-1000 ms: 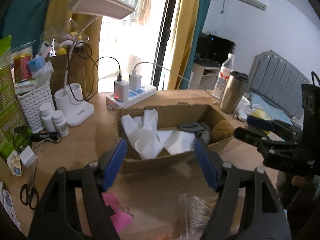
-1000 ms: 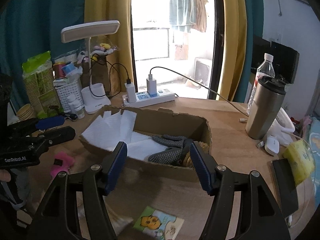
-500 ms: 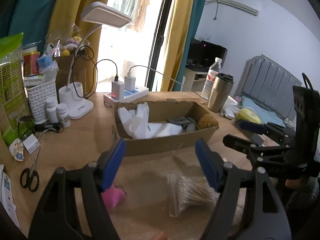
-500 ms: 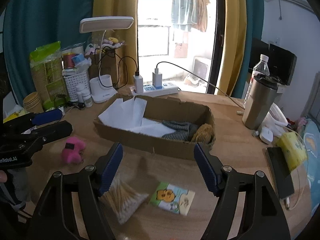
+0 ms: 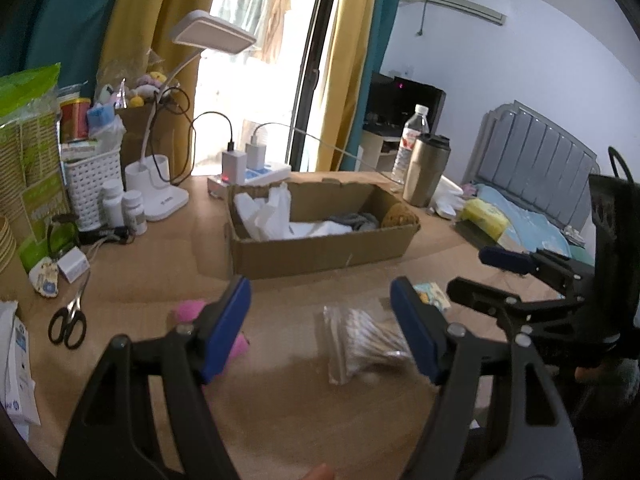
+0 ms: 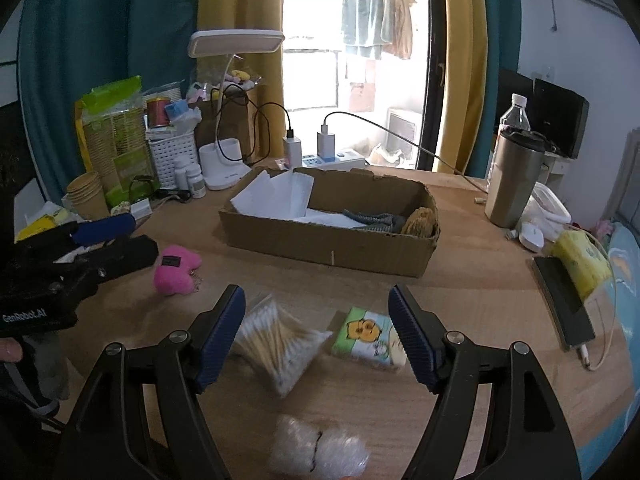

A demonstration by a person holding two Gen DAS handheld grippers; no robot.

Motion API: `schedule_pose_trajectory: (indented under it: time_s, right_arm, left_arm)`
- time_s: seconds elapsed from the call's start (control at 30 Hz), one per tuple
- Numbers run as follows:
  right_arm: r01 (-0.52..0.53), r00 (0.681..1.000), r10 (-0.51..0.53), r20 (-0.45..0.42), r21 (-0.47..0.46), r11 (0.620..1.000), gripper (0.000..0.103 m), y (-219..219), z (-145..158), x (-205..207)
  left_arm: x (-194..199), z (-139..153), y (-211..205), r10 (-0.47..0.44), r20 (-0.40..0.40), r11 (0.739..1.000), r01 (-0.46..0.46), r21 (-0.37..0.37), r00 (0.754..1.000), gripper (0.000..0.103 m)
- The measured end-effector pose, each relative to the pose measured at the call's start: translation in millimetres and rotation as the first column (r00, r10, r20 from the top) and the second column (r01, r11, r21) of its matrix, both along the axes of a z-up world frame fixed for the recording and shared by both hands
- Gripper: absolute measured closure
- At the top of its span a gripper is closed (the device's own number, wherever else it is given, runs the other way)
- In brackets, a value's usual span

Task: Organize soft objects
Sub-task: 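Move both tools back toward the remaining items on the desk, then grasp the bubble-wrapped cotton pads with the right tool while the left tool grasps the cotton swab bag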

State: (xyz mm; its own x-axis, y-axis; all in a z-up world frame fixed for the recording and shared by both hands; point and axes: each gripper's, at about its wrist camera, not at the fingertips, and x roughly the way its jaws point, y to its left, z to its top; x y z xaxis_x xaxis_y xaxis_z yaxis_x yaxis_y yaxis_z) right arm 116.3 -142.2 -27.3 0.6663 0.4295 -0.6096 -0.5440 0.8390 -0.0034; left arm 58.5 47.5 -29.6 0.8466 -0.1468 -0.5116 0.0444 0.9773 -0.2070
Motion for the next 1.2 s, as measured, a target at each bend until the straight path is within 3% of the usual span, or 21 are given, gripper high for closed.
schedule_pose_trajectory:
  time_s: [0.4,0.53,1.2]
  right_arm:
    - [0.006,0.999,-0.007,-0.034,-0.016,1.0,0.025,-13,-13,-25]
    - [0.008,0.998,-0.009,-0.059,-0.021,1.0,0.015,-18,-22,-29]
    - [0.014,0.977,-0.021,-0.212,-0.034,0.999,0.015,-35,-77,-25]
  left_arm:
    - [-24,-10,-6,0.003,-0.034,1.0,-0.003,0.0,0.999,0.029]
    - [-25,-17,-12,-0.01,-0.054,1.0,0.01,0.004,0.998,0.029]
    - [-7,-55,-49,-0.089,-0.201,0.994,0.099,0.04,0.976,0.029]
